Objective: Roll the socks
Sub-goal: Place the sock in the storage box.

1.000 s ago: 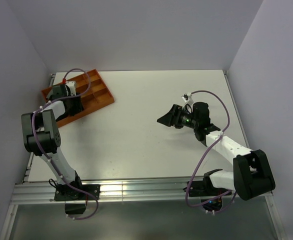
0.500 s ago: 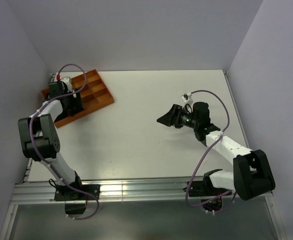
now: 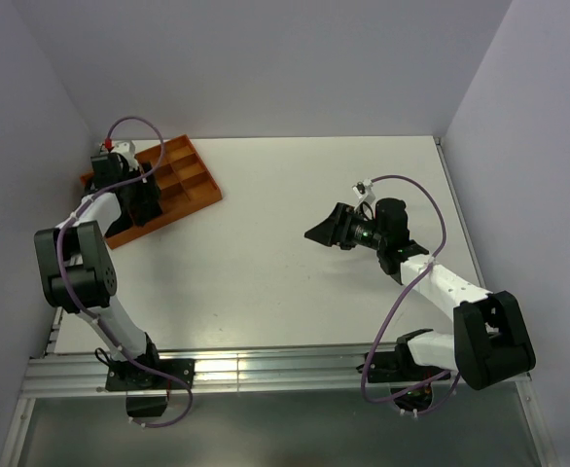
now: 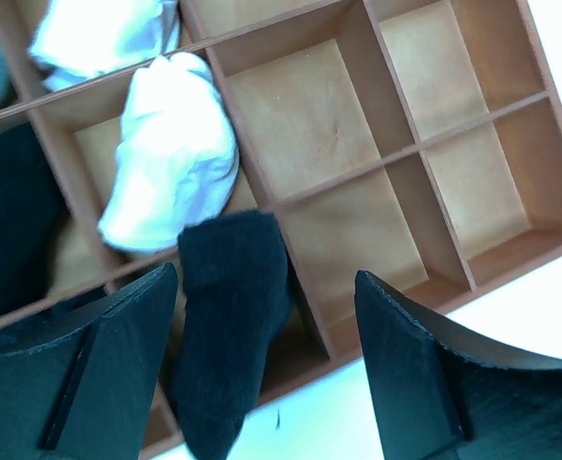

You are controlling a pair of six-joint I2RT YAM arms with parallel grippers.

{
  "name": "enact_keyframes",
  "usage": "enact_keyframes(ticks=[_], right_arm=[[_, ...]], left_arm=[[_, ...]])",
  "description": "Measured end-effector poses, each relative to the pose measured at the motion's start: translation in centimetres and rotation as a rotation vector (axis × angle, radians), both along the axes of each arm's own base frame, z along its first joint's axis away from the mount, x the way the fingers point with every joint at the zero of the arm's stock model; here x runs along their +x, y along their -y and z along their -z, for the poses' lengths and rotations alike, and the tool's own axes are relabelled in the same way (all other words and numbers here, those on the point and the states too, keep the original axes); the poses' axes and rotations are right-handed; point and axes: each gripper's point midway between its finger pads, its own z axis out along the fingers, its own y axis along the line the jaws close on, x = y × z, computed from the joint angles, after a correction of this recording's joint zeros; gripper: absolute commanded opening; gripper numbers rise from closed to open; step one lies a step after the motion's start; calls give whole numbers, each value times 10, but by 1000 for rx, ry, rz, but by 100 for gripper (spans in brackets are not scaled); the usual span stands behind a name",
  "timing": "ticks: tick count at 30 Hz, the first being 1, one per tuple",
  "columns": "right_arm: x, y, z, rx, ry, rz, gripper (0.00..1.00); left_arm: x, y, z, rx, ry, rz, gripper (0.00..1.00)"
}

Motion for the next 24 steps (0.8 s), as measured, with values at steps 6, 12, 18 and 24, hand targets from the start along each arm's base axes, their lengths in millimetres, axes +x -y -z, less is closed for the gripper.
enact_keyframes(ticks=[6,12,18,24], right_arm=[[0,0,2,-2,-5,0,76],[0,0,6,-4,-18,-2,76],[0,-1,7,0,-24,-9,75],[-1,-2,7,2,-25,-15,75]], left_arm=[[5,2,33,-26,-59,7,70],[2,4,52,-44,-104,19,59],[2,7,52,-52,-102,34,64],[-6,6,45,-46,-107,20,75]])
